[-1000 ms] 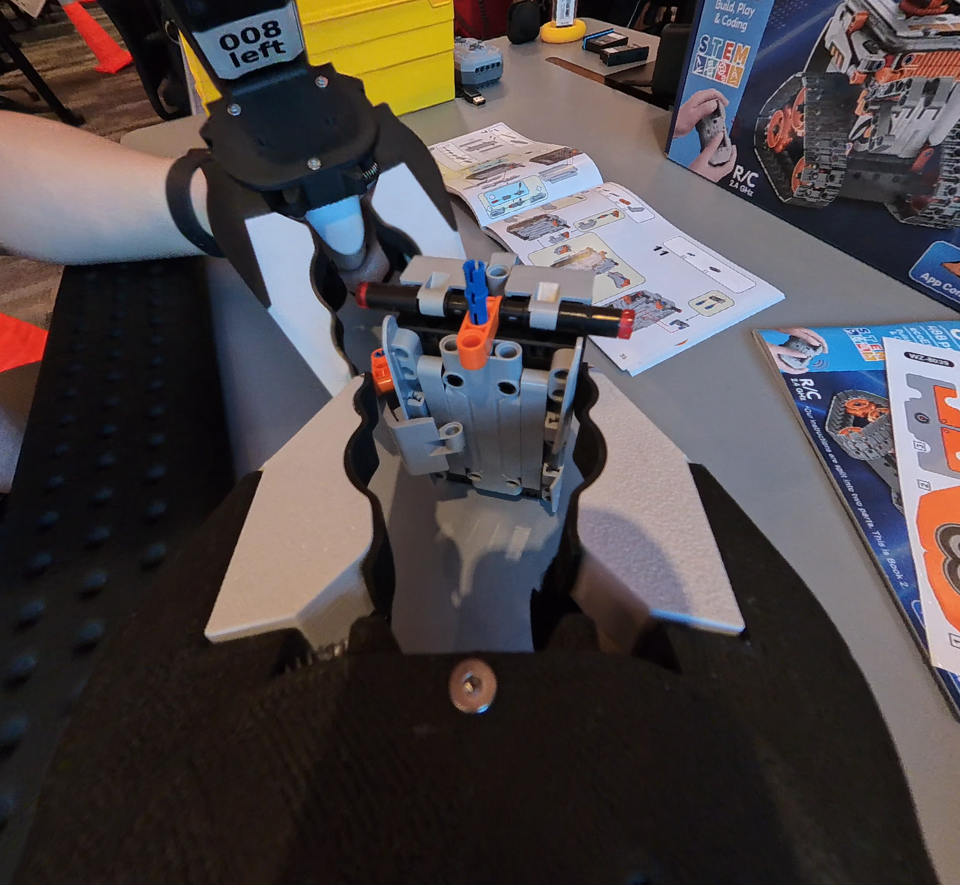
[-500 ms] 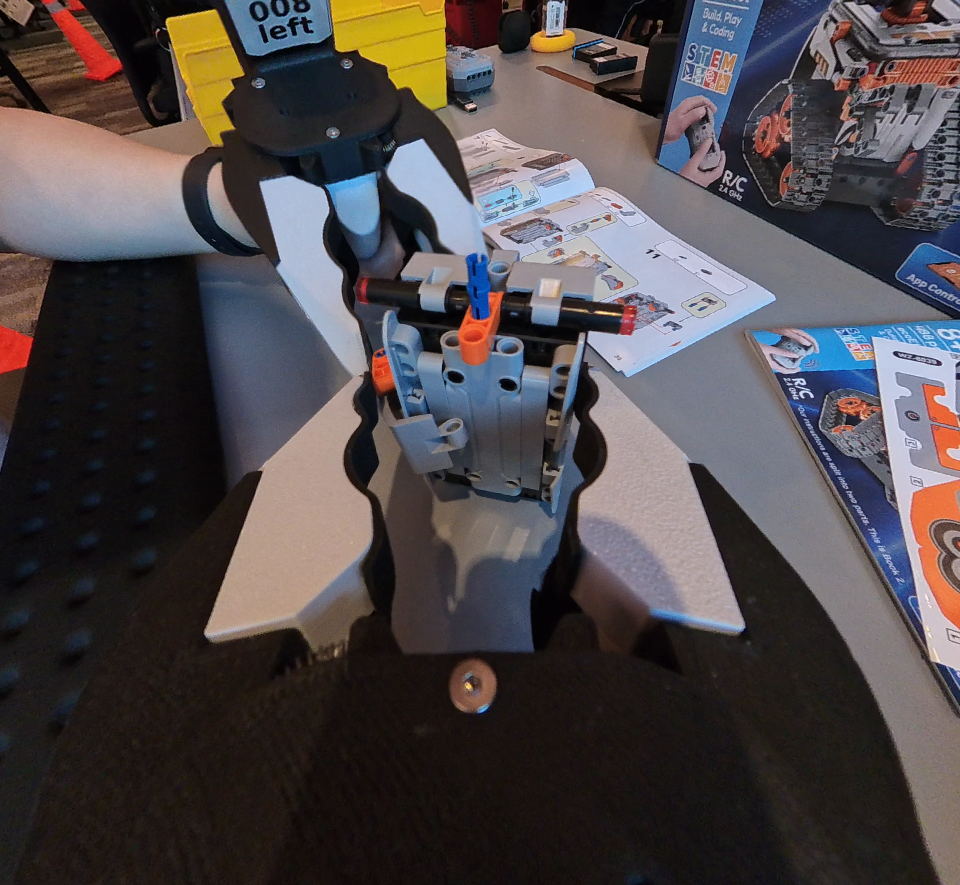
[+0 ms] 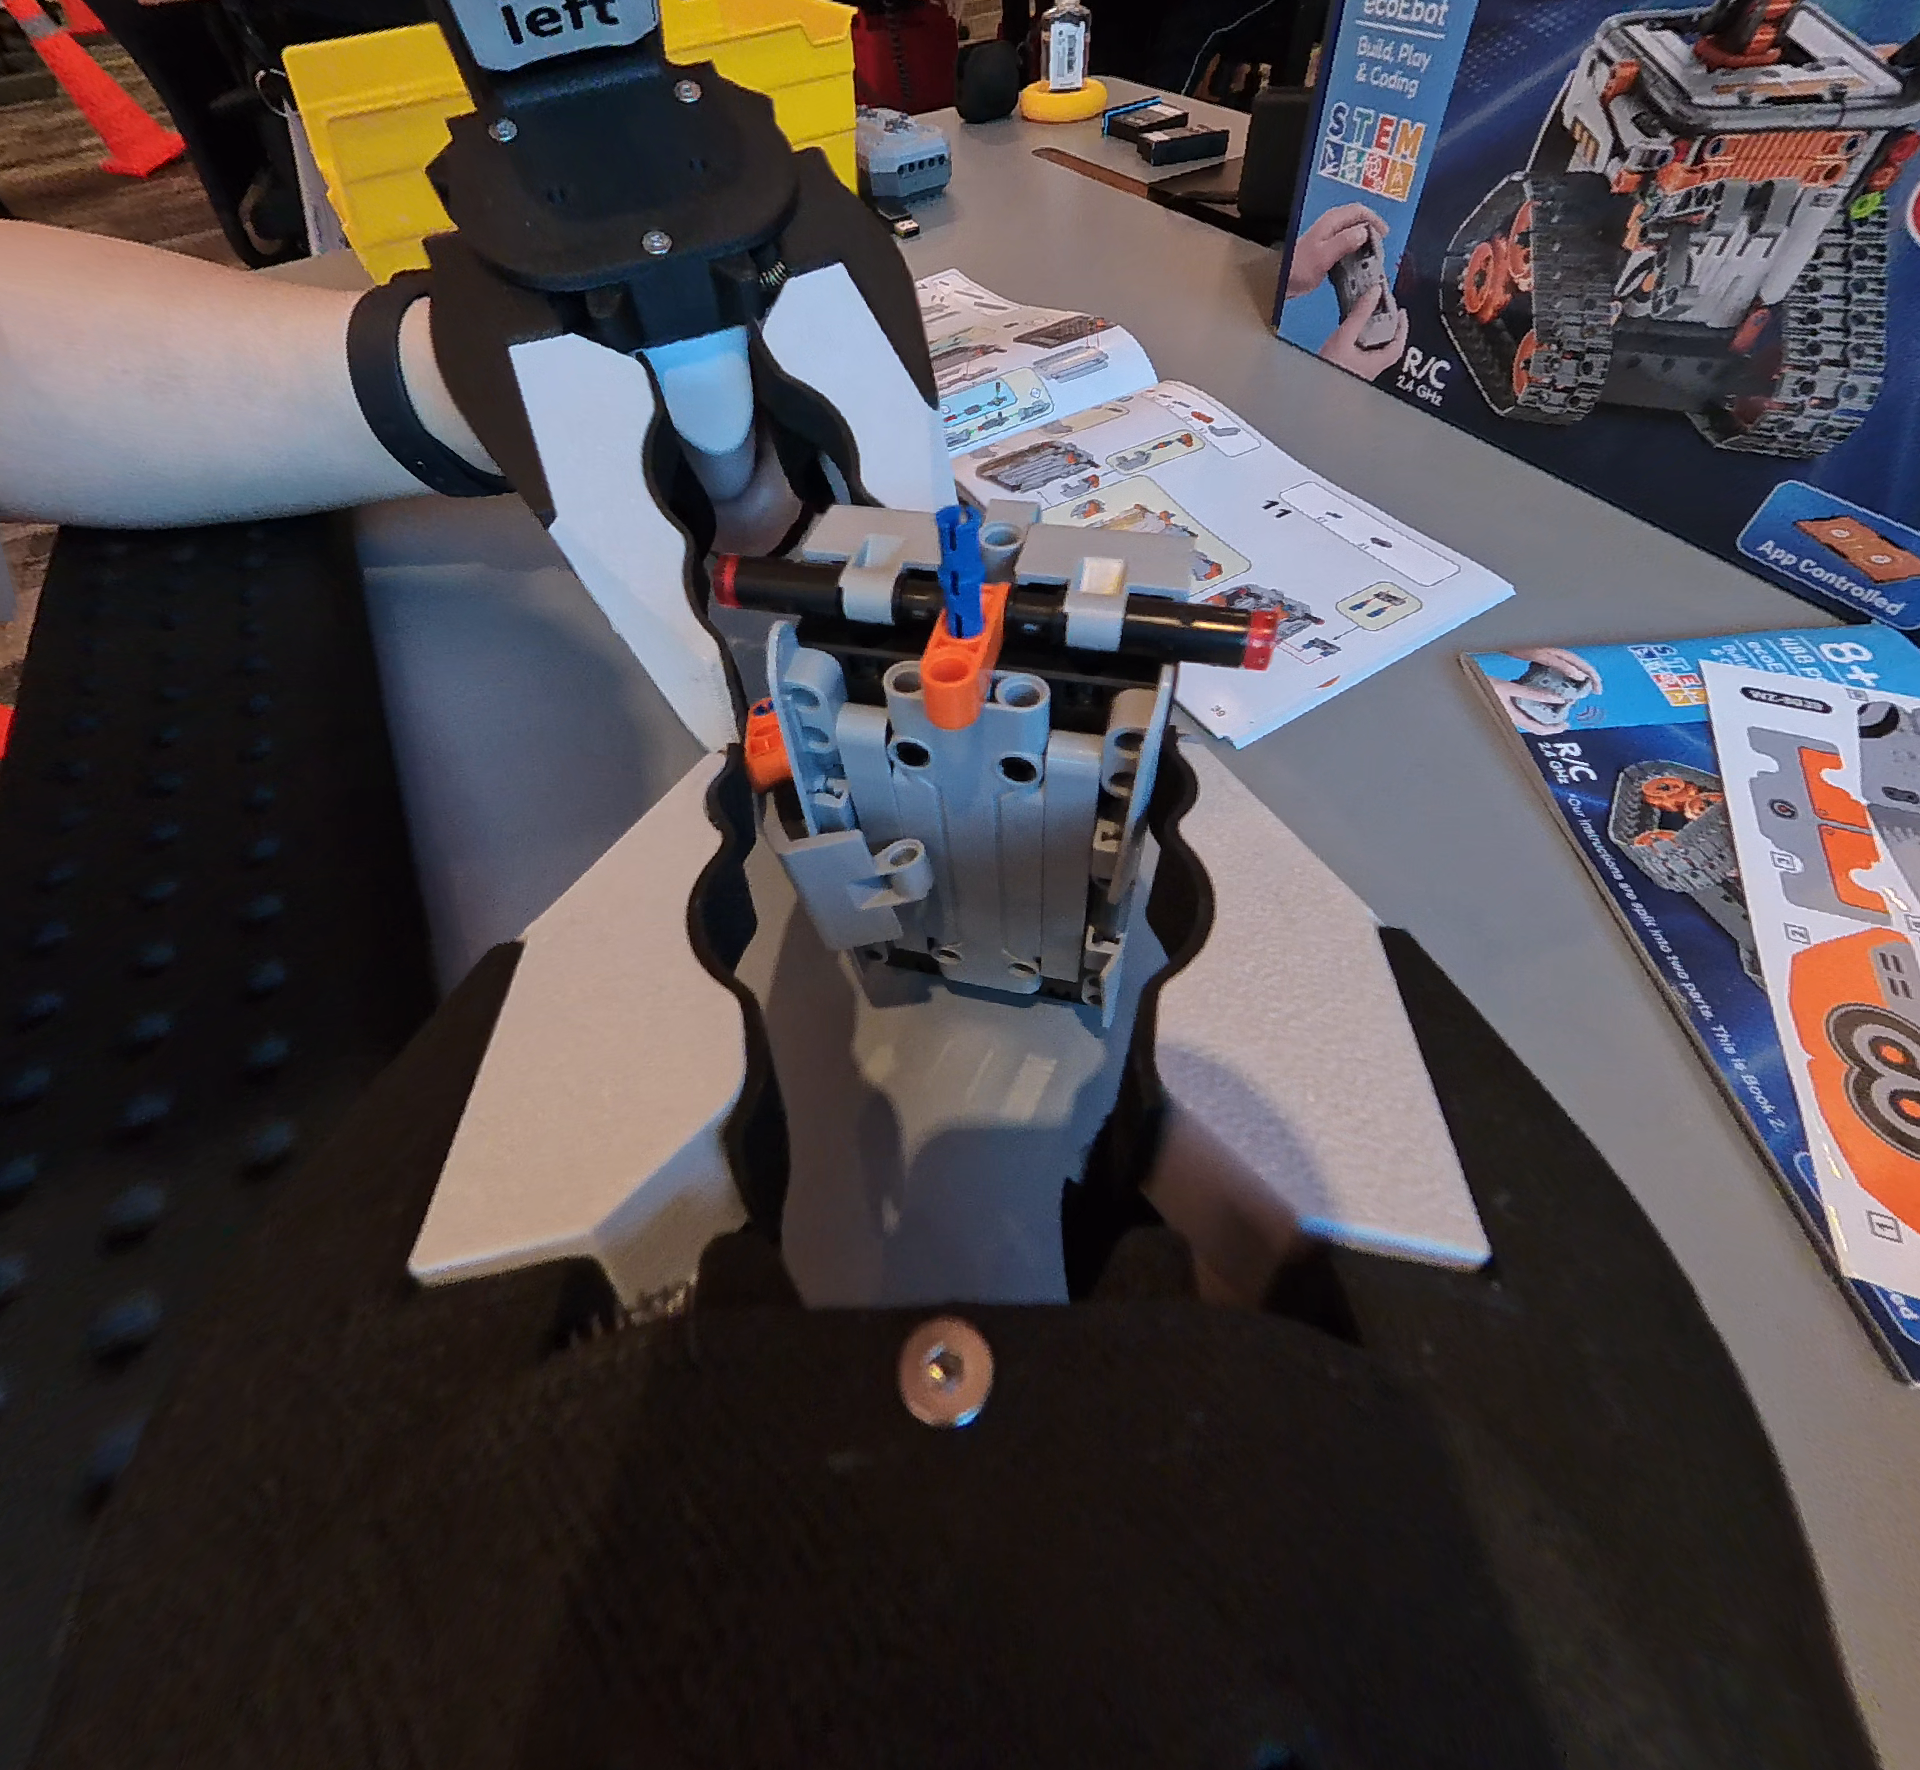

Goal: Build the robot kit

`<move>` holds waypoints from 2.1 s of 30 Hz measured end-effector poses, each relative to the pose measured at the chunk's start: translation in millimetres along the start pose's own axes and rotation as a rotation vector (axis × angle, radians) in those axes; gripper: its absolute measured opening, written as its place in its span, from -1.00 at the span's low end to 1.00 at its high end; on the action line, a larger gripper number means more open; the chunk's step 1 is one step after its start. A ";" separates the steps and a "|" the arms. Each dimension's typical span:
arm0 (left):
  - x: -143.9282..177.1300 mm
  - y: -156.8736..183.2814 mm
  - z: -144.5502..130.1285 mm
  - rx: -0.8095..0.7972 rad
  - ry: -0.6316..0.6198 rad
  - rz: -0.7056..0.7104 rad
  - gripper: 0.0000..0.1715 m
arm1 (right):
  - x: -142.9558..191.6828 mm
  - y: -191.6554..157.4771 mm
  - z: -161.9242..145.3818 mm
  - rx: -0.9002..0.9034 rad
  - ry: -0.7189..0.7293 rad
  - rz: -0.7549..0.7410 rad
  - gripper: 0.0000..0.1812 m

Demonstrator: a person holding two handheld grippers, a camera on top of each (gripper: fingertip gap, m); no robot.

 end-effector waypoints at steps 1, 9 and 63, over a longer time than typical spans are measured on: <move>0.2 -0.2 -0.1 0.006 -0.003 -0.003 -0.52 | -0.1 -0.4 -0.1 0.000 0.002 -0.005 -0.15; 0.5 0.3 0.2 0.012 -0.009 -0.006 -0.54 | 0.5 -1.6 -0.4 0.005 0.007 -0.020 -0.15; -1.4 -3.4 -8.7 0.132 0.131 -0.064 -0.55 | 3.1 1.7 -2.5 0.003 0.018 0.001 -0.15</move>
Point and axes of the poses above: each gripper's, where its closed fingertips meet, x back along the fingers, z out of its top, y = z × x across the jaws, the point moved 8 cm from there along x, back along the fingers, and after that the axes turned 2 degrees about x, right-handed, at the moved point
